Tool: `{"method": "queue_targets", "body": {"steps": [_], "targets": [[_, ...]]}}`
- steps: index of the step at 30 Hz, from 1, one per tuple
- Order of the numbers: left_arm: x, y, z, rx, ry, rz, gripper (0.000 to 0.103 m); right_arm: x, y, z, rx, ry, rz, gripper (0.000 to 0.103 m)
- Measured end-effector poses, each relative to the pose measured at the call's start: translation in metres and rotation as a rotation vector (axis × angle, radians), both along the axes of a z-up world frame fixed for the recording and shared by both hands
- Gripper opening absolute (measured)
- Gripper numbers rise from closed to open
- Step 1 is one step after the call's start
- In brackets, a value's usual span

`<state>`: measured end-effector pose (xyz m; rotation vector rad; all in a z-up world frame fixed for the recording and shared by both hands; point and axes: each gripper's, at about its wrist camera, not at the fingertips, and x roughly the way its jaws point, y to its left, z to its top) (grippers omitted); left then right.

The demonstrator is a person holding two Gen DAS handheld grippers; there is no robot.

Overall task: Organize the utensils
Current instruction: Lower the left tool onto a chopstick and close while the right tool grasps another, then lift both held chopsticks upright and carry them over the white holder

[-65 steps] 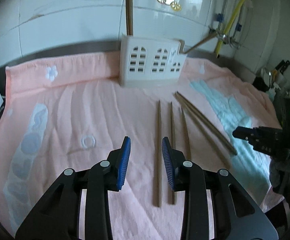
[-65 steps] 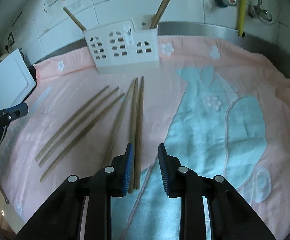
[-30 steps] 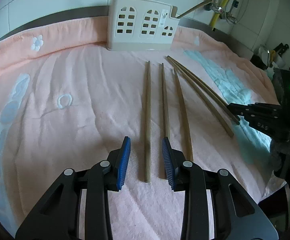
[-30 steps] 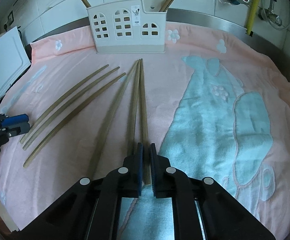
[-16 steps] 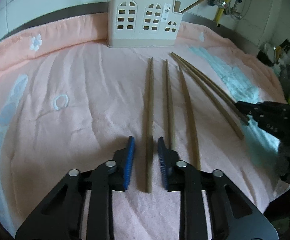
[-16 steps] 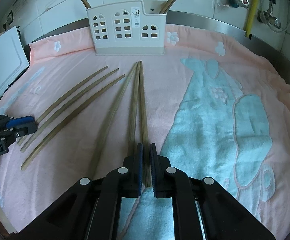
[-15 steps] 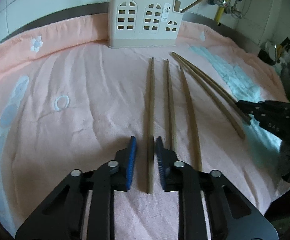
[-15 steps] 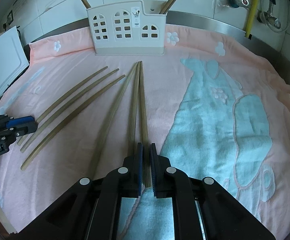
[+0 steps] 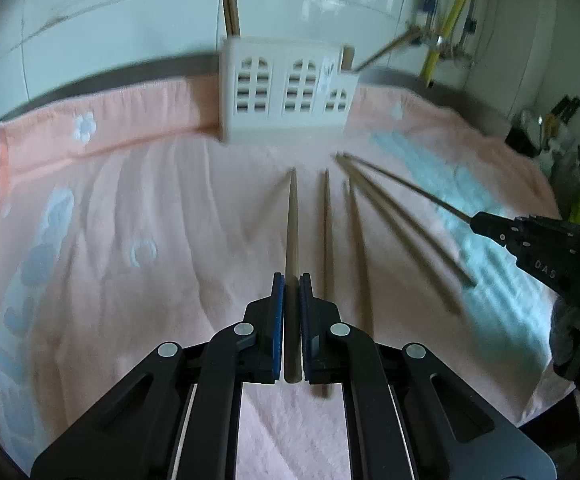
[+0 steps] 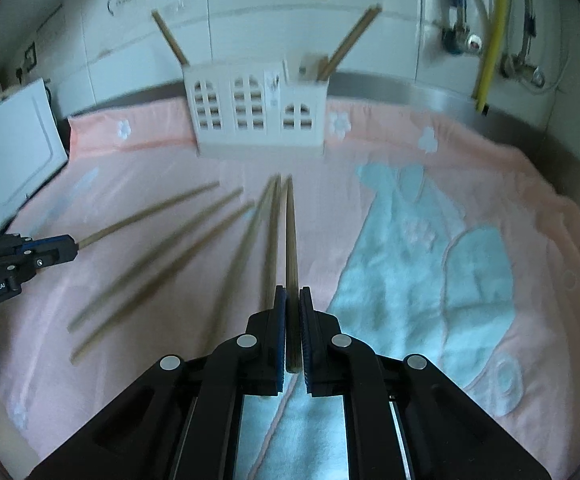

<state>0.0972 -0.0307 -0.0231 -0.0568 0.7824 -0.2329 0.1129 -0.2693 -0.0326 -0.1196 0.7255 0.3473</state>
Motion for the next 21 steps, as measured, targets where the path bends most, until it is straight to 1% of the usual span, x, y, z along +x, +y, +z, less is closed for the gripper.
{"method": "queue_targets", "body": {"steps": [4, 8, 16, 21], "targets": [[0.006, 0.005, 0.022, -0.036, -0.045, -0.002, 0.006, 0.001, -0.001, 0.026, 0.031, -0.064, -0.002, 0.007], [0.015, 0.006, 0.045, -0.047, -0.093, -0.007, 0.006, 0.008, -0.001, 0.054, 0.059, -0.122, 0.001, 0.007], [0.040, 0.004, 0.082, -0.029, -0.164, -0.024, 0.006, 0.034, 0.002, 0.092, 0.075, -0.154, 0.023, 0.006], [0.059, 0.002, 0.099, -0.015, -0.171, -0.035, 0.006, 0.059, 0.000, 0.122, 0.090, -0.145, 0.030, 0.006]]}}
